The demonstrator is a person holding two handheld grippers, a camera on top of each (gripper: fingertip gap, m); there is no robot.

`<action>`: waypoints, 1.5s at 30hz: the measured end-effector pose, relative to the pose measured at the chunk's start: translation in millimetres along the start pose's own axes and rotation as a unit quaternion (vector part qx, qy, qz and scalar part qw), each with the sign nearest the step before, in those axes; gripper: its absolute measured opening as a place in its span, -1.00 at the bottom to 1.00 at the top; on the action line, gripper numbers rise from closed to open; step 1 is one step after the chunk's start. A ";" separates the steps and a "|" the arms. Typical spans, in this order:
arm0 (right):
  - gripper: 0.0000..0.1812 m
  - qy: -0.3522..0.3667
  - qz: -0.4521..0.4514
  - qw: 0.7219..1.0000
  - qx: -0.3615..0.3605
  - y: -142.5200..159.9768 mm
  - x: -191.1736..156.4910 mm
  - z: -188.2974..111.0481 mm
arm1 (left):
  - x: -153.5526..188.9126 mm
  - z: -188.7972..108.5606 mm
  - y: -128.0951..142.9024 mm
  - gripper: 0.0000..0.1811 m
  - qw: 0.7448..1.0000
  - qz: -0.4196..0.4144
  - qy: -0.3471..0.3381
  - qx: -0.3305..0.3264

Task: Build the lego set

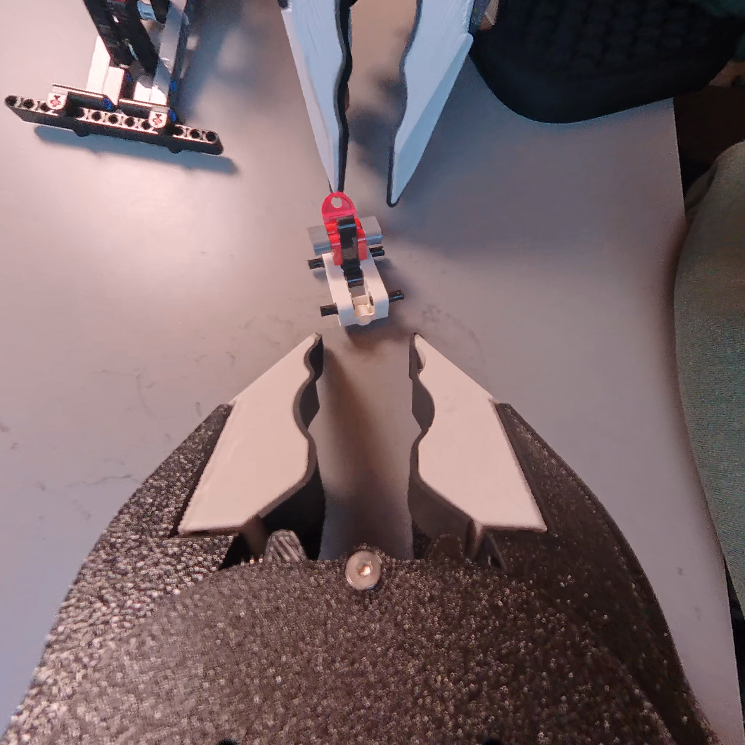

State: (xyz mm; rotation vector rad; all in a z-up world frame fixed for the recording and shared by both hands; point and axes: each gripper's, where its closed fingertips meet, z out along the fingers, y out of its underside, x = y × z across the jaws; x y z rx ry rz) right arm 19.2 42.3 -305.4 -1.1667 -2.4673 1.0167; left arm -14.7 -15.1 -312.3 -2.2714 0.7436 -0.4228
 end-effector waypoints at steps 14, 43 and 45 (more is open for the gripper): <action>-0.74 0.043 0.000 0.998 0.041 -8.7 18.3 -12.1 | -21.8 4.0 -12.6 -0.63 0.998 -0.030 -0.053 0.025; -0.61 0.323 -0.005 0.892 0.317 -131.7 138.2 -168.0 | -131.8 -130.0 -77.0 -0.29 0.910 -0.093 -0.241 0.325; -0.59 0.351 0.001 0.878 0.325 -149.8 175.7 -186.7 | -159.0 -153.6 -89.8 -0.35 0.893 -0.092 -0.285 0.337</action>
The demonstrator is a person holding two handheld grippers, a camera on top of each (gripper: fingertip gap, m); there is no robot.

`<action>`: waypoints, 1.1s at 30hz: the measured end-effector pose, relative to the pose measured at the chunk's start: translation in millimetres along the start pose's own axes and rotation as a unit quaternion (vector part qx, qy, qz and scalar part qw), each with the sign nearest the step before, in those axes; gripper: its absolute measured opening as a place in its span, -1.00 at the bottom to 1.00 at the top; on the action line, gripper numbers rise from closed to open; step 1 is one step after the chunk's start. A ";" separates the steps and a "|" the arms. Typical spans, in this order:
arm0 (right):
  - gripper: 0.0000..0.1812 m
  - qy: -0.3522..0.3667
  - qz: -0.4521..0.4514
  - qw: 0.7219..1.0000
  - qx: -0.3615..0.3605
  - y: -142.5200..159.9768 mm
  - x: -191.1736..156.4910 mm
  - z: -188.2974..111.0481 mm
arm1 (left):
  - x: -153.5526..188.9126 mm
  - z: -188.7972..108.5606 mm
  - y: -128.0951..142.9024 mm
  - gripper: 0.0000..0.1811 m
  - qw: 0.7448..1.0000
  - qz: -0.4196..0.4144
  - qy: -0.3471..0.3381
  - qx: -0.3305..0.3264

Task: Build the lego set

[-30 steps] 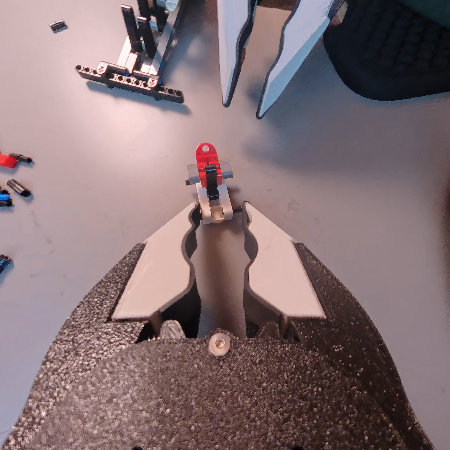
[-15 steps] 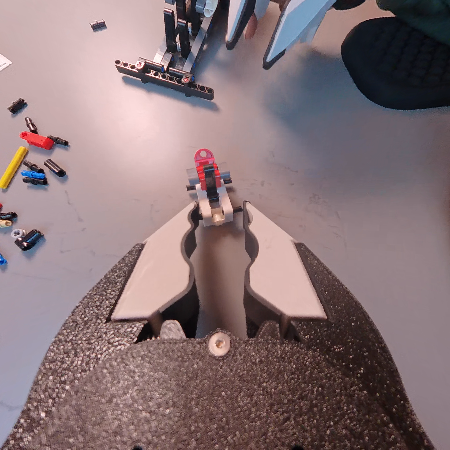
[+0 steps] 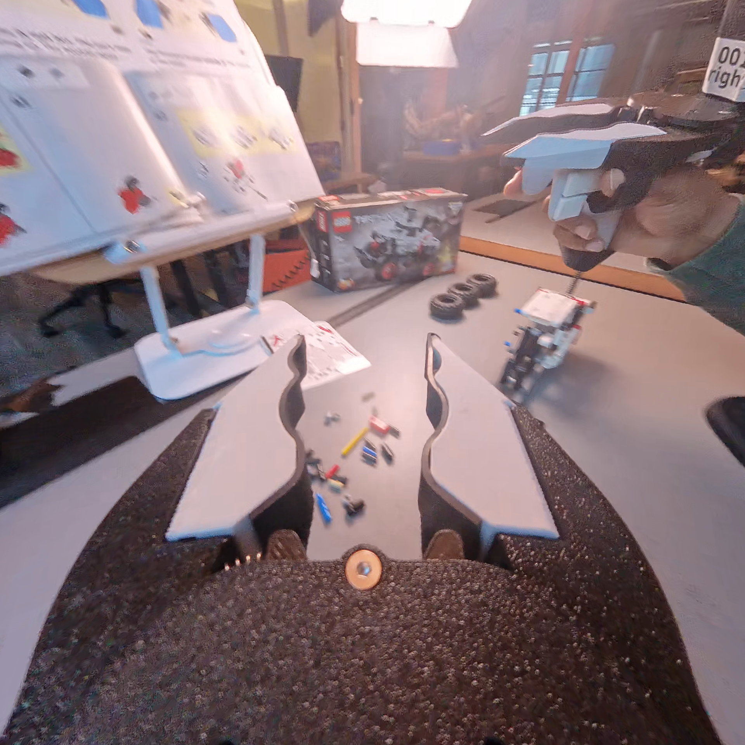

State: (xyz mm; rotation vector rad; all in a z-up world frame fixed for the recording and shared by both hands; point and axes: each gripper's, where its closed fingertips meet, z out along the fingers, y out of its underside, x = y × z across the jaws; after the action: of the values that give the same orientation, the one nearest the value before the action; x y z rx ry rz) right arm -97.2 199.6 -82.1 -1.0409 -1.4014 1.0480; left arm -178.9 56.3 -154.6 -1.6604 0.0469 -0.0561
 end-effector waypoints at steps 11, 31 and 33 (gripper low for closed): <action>-0.24 0.196 0.017 0.978 -0.071 28.9 174.7 137.9 | -151.2 129.3 -67.8 -0.67 0.981 0.120 -0.127 -0.079; -0.05 0.258 -0.012 0.963 -0.072 45.7 202.0 189.0 | -189.2 174.0 -44.8 -0.97 0.986 0.083 -0.121 -0.074; -0.05 0.257 -0.012 0.964 -0.073 45.6 201.9 187.7 | -198.1 163.8 -52.7 -1.00 0.990 0.028 -0.132 -0.036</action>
State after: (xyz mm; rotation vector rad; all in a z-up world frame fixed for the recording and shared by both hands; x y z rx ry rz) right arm -296.1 395.7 -91.3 -1.2896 -1.0687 0.5979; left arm -366.1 236.7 -118.5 -1.7248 -0.1067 0.2110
